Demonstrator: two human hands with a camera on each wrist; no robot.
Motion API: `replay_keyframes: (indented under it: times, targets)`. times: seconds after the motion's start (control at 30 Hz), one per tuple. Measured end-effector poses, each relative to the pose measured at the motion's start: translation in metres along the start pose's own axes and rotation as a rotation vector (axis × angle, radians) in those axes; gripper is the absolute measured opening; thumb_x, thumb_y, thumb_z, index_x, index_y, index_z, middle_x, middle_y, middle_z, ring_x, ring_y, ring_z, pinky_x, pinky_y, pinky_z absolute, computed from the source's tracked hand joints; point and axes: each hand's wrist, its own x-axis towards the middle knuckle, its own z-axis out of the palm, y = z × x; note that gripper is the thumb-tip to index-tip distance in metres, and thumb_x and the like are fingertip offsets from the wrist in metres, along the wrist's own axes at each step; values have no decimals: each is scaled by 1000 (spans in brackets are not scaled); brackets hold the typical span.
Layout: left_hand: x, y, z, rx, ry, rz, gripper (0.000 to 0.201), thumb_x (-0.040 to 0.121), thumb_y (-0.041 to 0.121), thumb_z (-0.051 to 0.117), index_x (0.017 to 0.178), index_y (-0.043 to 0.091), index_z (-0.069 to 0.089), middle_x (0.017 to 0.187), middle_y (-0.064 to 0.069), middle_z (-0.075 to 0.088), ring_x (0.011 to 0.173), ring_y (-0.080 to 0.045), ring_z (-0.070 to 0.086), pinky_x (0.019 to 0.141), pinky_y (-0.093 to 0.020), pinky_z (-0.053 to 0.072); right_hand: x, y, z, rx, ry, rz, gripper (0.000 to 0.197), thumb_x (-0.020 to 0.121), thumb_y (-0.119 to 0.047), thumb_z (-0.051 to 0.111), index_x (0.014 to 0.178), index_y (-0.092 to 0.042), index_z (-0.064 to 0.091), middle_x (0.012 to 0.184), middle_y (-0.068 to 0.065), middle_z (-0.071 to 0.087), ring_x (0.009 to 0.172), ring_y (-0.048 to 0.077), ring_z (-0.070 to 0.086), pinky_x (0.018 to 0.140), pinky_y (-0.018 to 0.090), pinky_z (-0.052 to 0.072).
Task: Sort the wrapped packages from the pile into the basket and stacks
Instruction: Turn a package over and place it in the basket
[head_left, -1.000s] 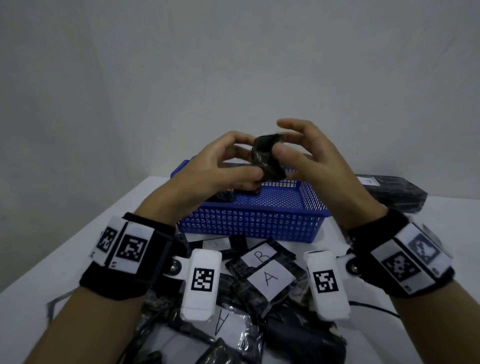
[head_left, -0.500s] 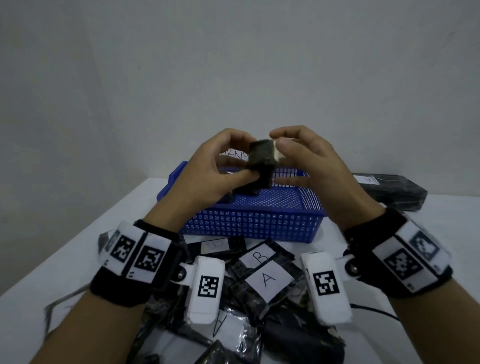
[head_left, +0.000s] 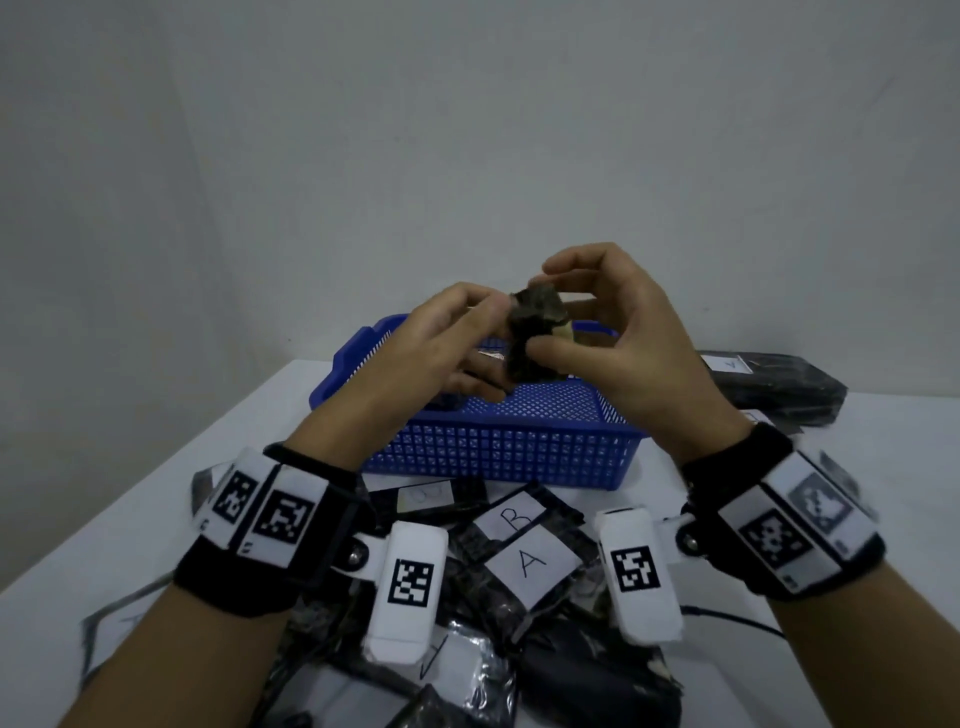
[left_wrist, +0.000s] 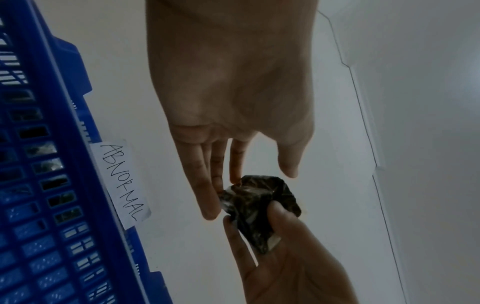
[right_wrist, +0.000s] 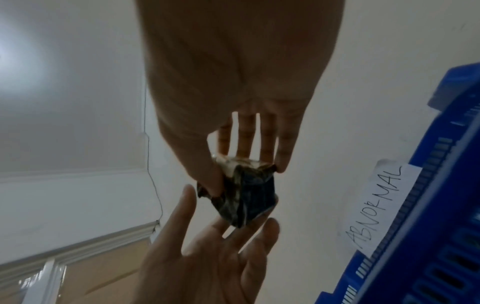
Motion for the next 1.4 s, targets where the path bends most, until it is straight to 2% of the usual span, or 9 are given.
replay_keyframes:
  times: [0.2, 0.37, 0.5, 0.67, 0.83, 0.97, 1.13, 1.23, 1.4]
  targets:
    - [-1, 0, -5, 14, 2, 86, 30, 88, 12, 70, 116, 13, 58, 124, -9, 62, 92, -24, 74, 77, -30, 59, 0, 2, -1, 94, 24, 14, 35, 91, -29, 68, 124, -20, 61, 130, -4, 64, 117, 17, 66, 94, 39, 57]
    - [-2, 2, 1, 121, -10, 137, 39, 81, 14, 78, 115, 19, 59, 122, -5, 63, 91, -25, 73, 78, -33, 60, 1, 6, 1, -31, 35, -4, 20, 90, -2, 67, 105, -14, 68, 107, 3, 71, 92, 20, 73, 76, 36, 62]
    - [1, 0, 2, 133, 49, 143, 46, 81, 13, 79, 119, 23, 55, 124, 1, 59, 95, -20, 72, 81, -36, 61, 1, 3, 4, -118, 125, -74, 14, 89, -4, 69, 101, -11, 69, 100, 0, 72, 85, 16, 72, 74, 32, 62]
    - [1, -3, -6, 121, 54, 211, 47, 79, -5, 77, 112, 20, 56, 115, 6, 64, 109, -14, 67, 86, -26, 56, 1, -3, 4, 158, 15, 236, 25, 99, -37, 60, 118, -21, 61, 121, 3, 67, 103, 19, 71, 77, 29, 61]
    - [1, -6, -7, 159, -6, 312, 32, 82, -13, 70, 104, 9, 64, 123, -3, 66, 122, -19, 61, 99, -36, 53, 1, -4, 4, 243, 23, 299, 7, 97, -10, 61, 91, -11, 64, 87, 6, 74, 77, 18, 73, 70, 34, 62]
    - [2, -8, -4, 321, 47, 349, 30, 84, -3, 72, 103, 19, 67, 114, 0, 65, 105, -20, 66, 88, -34, 58, 0, -2, 6, 145, 127, 198, 10, 95, -6, 64, 86, -8, 62, 93, 23, 69, 74, 21, 72, 72, 39, 63]
    - [4, -5, -9, 129, 154, 281, 20, 91, -2, 65, 99, 16, 65, 97, -5, 72, 88, -19, 73, 77, -29, 59, 2, -5, 1, 284, 2, 209, 22, 95, -31, 59, 105, -13, 66, 100, -1, 73, 91, 17, 72, 77, 31, 60]
    - [1, -2, -8, -32, 127, 221, 15, 92, -1, 63, 100, 11, 65, 92, -3, 73, 86, -18, 73, 75, -28, 59, 1, -4, 2, 187, -5, 169, 28, 90, -19, 70, 114, -8, 65, 116, 7, 71, 96, 25, 74, 81, 36, 62]
    - [1, 0, -7, -6, 140, 139, 19, 102, 4, 49, 108, 12, 64, 94, 1, 73, 84, -11, 72, 69, -22, 57, 1, -1, 4, -3, 126, 75, 13, 87, -13, 77, 97, -15, 70, 100, 2, 75, 80, 31, 73, 74, 40, 63]
